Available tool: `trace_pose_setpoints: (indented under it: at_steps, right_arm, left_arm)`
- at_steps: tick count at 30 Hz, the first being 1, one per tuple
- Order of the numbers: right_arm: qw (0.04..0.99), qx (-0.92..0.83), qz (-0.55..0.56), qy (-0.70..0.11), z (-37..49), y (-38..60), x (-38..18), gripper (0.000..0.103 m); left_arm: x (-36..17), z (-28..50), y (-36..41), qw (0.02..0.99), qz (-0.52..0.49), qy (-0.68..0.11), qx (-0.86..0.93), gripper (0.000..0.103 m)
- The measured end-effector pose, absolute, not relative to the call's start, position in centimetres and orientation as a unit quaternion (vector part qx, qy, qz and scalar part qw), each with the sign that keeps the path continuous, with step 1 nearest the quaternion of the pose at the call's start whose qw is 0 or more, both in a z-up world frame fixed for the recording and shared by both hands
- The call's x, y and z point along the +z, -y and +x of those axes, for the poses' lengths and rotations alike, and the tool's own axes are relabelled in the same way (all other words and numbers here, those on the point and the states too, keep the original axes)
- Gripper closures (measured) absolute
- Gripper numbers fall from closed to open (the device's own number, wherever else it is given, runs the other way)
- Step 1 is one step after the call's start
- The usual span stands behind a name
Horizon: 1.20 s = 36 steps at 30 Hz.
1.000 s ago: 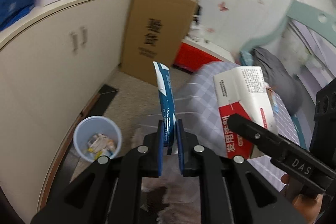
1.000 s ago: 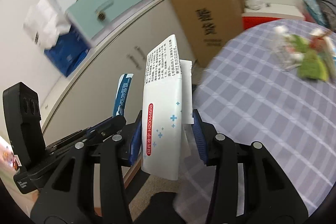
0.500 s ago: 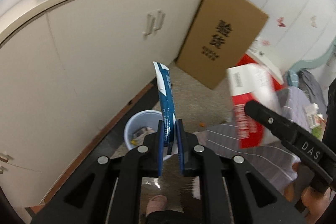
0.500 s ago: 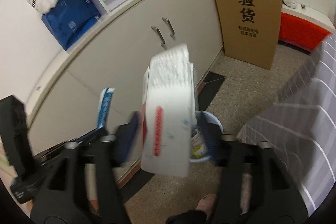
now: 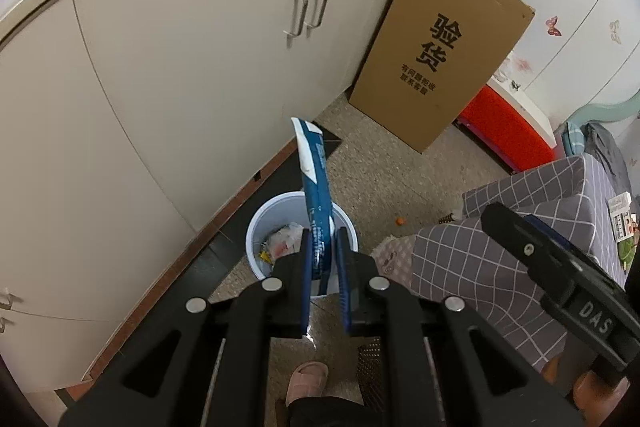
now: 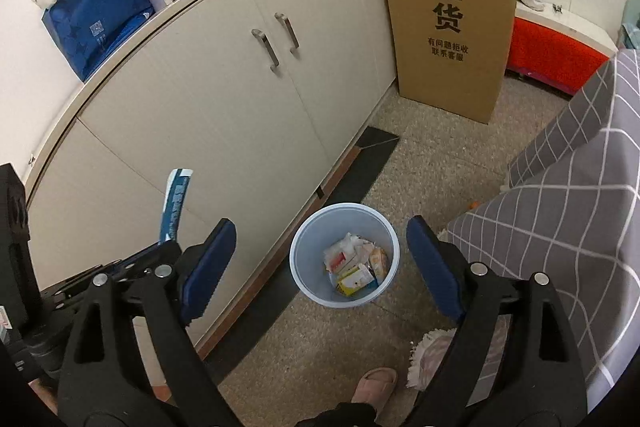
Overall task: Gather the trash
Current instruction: 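Open the left tool to drop the blue tube into the wastebasket, then move both tools back to the table toward the carton and green beans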
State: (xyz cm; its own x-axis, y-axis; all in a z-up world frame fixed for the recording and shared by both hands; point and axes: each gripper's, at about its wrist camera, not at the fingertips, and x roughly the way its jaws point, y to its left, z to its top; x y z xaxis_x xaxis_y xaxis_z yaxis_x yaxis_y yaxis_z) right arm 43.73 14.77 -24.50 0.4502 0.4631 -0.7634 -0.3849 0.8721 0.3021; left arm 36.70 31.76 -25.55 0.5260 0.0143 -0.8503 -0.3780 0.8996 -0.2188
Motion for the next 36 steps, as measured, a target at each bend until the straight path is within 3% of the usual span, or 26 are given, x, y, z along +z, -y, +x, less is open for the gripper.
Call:
trace_pose_setpoints:
  at_steps: [26, 27, 28, 29, 30, 36]
  right_arm:
    - [0.883, 0.222, 0.088, -0.404, 42.9, -10.9, -21.5, 0.014]
    - [0.884, 0.220, 0.090, -0.403, 42.9, -10.7, -21.4, 0.014]
    - [0.884, 0.218, 0.091, -0.403, 42.9, -10.6, -21.4, 0.014]
    - [0.884, 0.215, 0.092, -0.404, 43.0, -10.4, -21.4, 0.014]
    - [0.884, 0.214, 0.093, -0.405, 43.0, -10.2, -21.4, 0.014]
    - [0.883, 0.207, 0.095, -0.409, 42.7, -9.6, -21.4, 0.014]
  left_arm:
    - [-23.6, 40.5, -29.1, 0.864, -0.164, -0.466, 0.093, 0.090]
    - [-23.6, 40.9, -29.1, 0.864, -0.160, -0.467, 0.100, 0.077]
    - [-23.6, 41.4, -29.2, 0.862, -0.154, -0.471, 0.106, 0.038]
    - [-23.7, 41.8, -29.2, 0.861, -0.148, -0.474, 0.108, 0.020]
    - [-23.6, 41.7, -29.2, 0.865, -0.141, -0.468, 0.114, 0.014]
    - [-24.3, 40.4, -29.1, 0.856, -0.167, -0.474, 0.118, 0.014]
